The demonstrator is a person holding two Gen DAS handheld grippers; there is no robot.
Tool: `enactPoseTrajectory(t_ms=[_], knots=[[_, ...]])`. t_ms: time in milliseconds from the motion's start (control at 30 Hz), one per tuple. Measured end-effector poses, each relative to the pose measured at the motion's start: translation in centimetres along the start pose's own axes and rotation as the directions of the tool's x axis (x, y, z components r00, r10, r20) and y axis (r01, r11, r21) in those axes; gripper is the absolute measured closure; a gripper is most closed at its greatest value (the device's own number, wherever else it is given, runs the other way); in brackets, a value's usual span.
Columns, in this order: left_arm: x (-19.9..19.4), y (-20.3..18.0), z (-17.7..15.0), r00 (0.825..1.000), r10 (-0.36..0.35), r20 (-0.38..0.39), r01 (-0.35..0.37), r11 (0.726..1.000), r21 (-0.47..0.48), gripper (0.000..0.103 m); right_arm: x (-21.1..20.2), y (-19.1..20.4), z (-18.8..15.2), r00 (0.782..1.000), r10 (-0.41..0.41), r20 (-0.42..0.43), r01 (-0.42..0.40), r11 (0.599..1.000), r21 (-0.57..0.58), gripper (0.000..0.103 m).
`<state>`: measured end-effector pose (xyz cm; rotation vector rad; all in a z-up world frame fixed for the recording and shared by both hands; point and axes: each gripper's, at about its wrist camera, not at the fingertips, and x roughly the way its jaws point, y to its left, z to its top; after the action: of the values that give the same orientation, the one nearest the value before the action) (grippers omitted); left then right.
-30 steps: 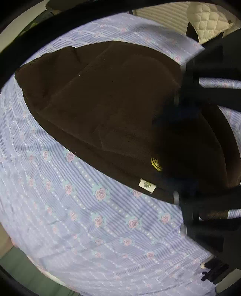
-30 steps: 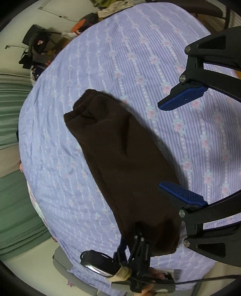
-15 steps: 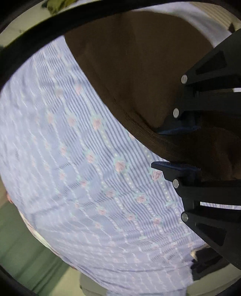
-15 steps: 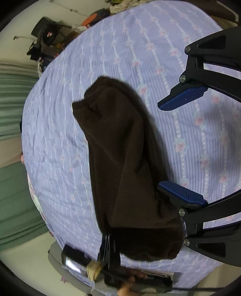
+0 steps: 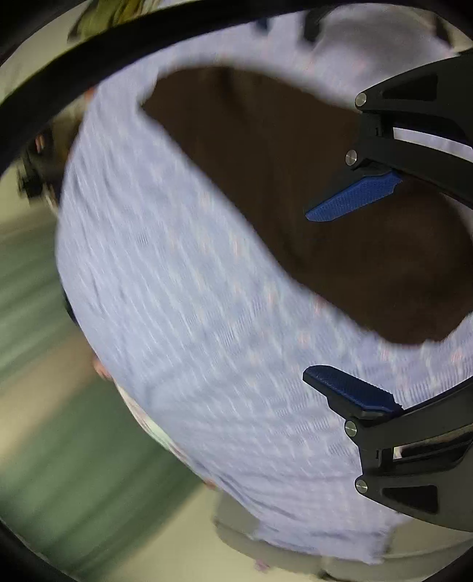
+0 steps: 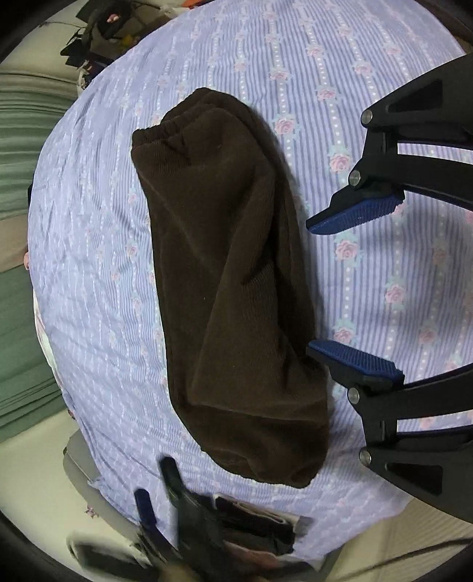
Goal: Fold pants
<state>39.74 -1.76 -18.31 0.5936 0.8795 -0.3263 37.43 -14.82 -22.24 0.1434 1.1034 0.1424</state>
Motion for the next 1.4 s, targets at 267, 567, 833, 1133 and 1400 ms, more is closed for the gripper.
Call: enactPoseTrajectory(t_ms=[267, 567, 833, 1133, 1400], knots=[[0.8, -8.7, -2.7, 0.981, -0.191, -0.032, 0.191, 0.982, -0.008, 0.035, -2.0, -2.9, -2.2, 1.000, -0.016, -0.010, 0.016, 0.999, 0.029, 0.043], [6.7, -7.2, -0.6, 0.941, -0.294, -0.168, 0.275, 0.953, -0.128, 0.074, -2.2, -4.9, -3.6, 1.000, 0.016, -0.022, -0.014, 0.996, 0.085, 0.044], [7.7, 1.3, -0.4, 0.861, -0.497, -0.112, 0.414, 0.810, -0.415, 0.082, -0.2, -1.8, -0.1, 0.983, 0.184, -0.013, -0.184, 0.981, -0.059, 0.044], [6.9, 2.2, -1.2, 0.833, -0.543, -0.105, 0.454, 0.779, -0.432, 0.082, 5.4, 3.5, 5.2, 0.941, 0.314, -0.123, -0.336, 0.910, -0.245, 0.047], [7.9, 1.4, -2.8, 0.835, -0.537, -0.124, 0.420, 0.766, -0.487, 0.079, 11.7, 5.8, 7.0, 0.893, 0.343, -0.292, -0.415, 0.878, -0.239, 0.047]])
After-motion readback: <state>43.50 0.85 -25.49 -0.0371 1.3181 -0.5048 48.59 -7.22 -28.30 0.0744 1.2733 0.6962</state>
